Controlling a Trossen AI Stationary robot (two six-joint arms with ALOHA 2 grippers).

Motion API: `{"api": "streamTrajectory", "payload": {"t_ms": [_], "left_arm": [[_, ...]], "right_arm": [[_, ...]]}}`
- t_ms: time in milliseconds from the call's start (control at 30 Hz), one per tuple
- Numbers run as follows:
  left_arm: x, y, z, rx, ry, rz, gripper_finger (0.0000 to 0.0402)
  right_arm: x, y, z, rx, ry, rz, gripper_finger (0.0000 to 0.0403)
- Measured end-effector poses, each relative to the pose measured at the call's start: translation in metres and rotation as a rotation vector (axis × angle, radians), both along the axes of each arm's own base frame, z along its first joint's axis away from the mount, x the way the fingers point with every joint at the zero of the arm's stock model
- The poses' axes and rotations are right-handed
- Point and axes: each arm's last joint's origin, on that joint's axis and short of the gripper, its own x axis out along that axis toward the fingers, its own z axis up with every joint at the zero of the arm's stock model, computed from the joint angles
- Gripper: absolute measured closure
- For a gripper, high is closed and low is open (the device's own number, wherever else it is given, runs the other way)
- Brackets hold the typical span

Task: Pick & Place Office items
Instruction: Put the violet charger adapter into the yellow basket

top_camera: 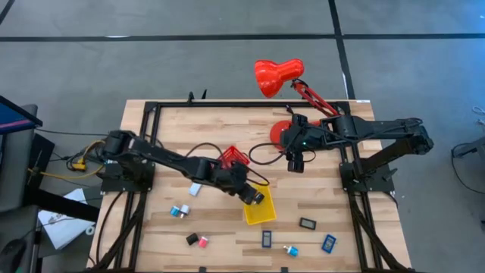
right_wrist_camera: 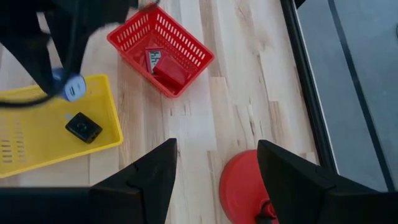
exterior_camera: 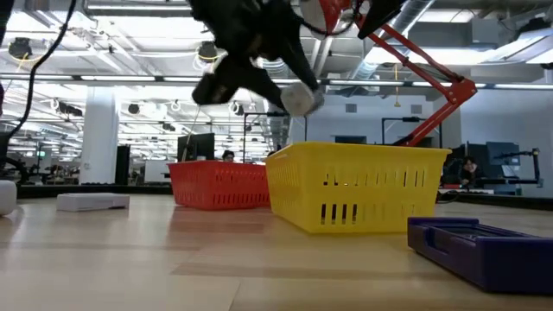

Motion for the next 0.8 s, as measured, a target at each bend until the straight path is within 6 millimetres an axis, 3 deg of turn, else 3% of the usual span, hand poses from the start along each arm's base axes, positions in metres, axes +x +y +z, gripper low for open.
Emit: {"api": "streamTrajectory", "payload": {"t_ms": [333,800], "left_arm": [[0.015,0.003,-0.030,-0.038,0.046,-0.005,0.0267],[0.015,0.001,-0.013,-0.079,-0.042,-0.051,0.0189]], "right_arm": [[0.000,0.000,0.000,0.002,0.000,-0.001,0.0187],[-0.001,0.000,0.000,0.001,0.004,0.000,0.0187]]}}
